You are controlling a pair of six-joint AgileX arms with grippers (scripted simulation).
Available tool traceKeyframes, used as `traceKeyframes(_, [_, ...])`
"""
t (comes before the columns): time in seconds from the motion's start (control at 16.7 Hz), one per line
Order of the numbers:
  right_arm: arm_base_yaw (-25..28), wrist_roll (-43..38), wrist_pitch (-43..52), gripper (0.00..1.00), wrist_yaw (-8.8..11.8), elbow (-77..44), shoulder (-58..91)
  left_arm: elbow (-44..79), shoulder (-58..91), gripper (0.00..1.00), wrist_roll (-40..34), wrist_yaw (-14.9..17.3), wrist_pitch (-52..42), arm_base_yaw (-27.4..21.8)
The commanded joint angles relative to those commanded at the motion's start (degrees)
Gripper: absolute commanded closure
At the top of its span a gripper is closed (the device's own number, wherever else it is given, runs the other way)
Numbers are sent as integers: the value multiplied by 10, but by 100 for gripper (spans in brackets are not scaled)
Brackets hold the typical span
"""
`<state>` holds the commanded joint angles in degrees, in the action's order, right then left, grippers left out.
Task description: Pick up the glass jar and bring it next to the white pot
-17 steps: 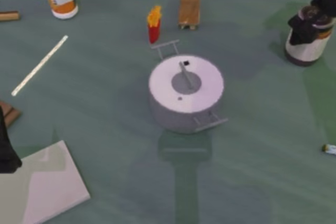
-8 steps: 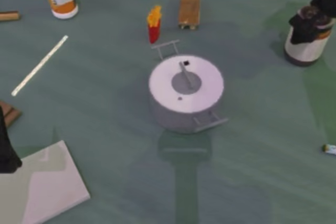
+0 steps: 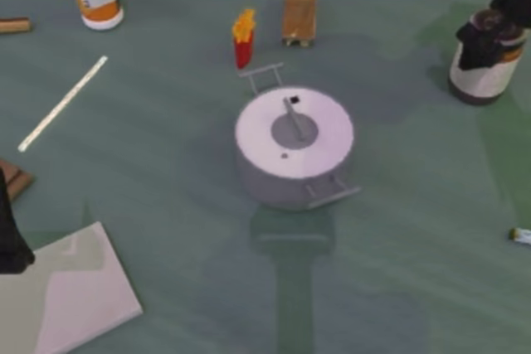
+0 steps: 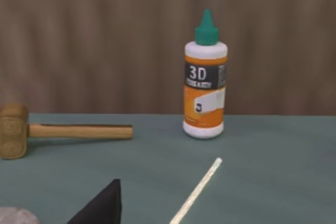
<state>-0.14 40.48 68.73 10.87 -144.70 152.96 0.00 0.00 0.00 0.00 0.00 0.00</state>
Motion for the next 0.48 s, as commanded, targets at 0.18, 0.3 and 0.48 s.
traceKeyframes(0.18, [0, 0, 0, 100, 0, 0, 0, 0, 0, 0, 0, 0, 0, 0])
traceKeyframes(0.3, [-2, -1, 0, 100, 0, 0, -1, 0, 0, 0, 0, 0, 0, 0])
traceKeyframes(0.48, [0, 1, -2, 100, 1, 22, -23, 0, 0, 0, 0, 0, 0, 0])
